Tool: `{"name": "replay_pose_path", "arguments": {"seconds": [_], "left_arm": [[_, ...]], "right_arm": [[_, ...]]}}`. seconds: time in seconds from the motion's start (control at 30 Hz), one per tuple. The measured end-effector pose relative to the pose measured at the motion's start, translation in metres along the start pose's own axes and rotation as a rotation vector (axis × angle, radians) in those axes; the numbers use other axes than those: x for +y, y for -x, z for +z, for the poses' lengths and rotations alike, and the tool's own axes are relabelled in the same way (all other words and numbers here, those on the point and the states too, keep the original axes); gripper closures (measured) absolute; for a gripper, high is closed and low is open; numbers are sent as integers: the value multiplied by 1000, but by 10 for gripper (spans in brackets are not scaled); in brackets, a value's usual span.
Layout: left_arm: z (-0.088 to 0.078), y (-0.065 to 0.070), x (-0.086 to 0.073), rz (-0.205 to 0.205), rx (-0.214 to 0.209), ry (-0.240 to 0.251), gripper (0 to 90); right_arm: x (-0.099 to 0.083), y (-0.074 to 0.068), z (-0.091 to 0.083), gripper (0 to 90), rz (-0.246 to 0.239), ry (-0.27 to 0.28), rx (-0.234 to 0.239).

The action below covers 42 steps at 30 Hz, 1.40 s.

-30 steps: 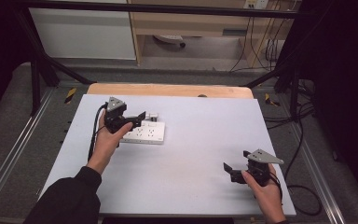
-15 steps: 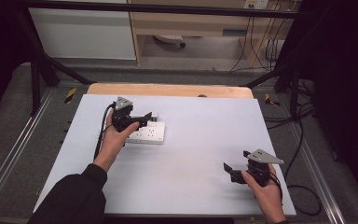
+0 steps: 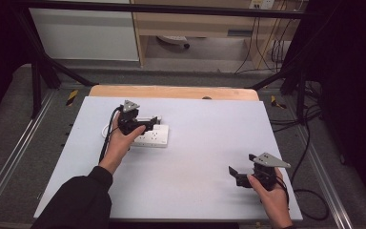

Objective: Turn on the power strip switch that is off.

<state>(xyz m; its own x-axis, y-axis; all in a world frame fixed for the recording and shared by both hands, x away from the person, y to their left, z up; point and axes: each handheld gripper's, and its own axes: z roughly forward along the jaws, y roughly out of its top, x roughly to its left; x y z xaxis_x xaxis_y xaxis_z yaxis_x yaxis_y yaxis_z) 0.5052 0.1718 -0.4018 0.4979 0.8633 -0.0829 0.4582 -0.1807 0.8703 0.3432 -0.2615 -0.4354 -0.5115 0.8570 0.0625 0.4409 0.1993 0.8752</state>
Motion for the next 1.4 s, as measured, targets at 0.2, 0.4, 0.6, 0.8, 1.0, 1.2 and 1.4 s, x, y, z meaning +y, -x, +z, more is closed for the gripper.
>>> {"name": "replay_pose_path", "arguments": {"seconds": [0.2,0.4,0.6,0.8,1.0,1.2,1.4], "left_arm": [[4,1,-1,7,-6,-18,144],[7,4,-2,18,-9,-27,225],[10,6,-2,20,-16,-35,273],[11,9,-2,33,-28,-42,333],[14,11,-3,33,-43,-53,399],[16,12,-4,31,-50,-60,461],[16,12,-2,-18,-87,-51,543]], "right_arm": [[0,0,0,49,-1,-1,0],[0,0,0,49,-2,0,0],[0,0,0,49,1,1,1],[0,0,-1,49,0,1,2],[0,0,-1,49,1,1,2],[0,1,-1,49,-1,2,1],[0,1,-1,49,2,1,2]]}}
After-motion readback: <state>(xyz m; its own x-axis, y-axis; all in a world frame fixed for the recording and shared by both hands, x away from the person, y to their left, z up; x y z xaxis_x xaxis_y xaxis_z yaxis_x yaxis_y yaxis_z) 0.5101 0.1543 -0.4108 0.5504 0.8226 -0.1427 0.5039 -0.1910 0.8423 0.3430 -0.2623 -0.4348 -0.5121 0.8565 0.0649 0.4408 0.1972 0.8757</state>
